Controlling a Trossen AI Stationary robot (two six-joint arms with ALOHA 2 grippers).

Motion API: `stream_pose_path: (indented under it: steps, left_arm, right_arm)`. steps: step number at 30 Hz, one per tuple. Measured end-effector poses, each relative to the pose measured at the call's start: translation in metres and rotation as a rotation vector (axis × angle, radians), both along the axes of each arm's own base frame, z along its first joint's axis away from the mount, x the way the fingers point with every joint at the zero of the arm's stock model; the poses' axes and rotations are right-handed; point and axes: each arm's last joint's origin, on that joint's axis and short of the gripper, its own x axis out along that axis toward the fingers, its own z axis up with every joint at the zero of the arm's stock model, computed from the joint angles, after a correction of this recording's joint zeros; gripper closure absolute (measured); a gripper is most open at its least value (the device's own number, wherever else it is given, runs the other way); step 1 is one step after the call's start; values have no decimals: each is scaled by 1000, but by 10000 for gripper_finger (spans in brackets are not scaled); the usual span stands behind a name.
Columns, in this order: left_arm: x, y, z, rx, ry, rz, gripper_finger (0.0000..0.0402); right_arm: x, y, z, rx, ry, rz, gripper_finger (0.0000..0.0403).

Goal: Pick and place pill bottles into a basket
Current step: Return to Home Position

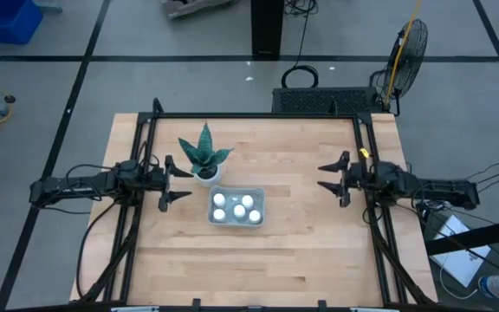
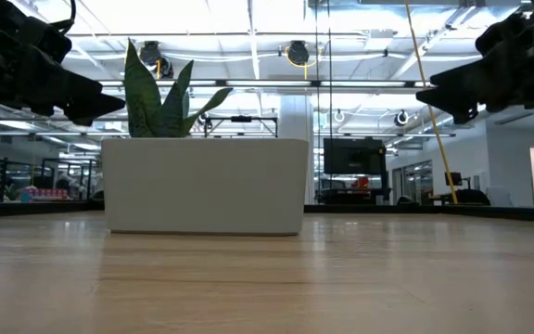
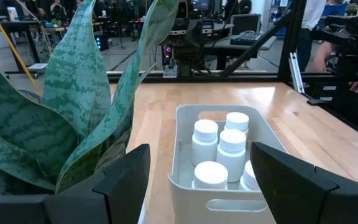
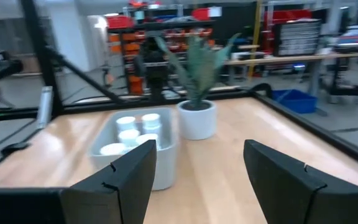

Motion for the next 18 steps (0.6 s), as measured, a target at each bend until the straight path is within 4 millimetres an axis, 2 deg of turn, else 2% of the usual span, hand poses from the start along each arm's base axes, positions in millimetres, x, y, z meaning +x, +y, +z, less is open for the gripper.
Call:
stream_pose_path:
  steps: [6, 13, 18]
  left_arm:
    - [0, 0, 0, 9, 1, 8, 117]
    - [0, 4, -1, -17, 13, 131, 117]
    - [0, 4, -1, -16, 13, 136, 117]
  right_arm:
    - [-1, -8, 2, 13, -18, -84, 167]
    - [-1, -9, 1, 14, -17, -91, 167]
    - [-1, -9, 1, 15, -17, -91, 167]
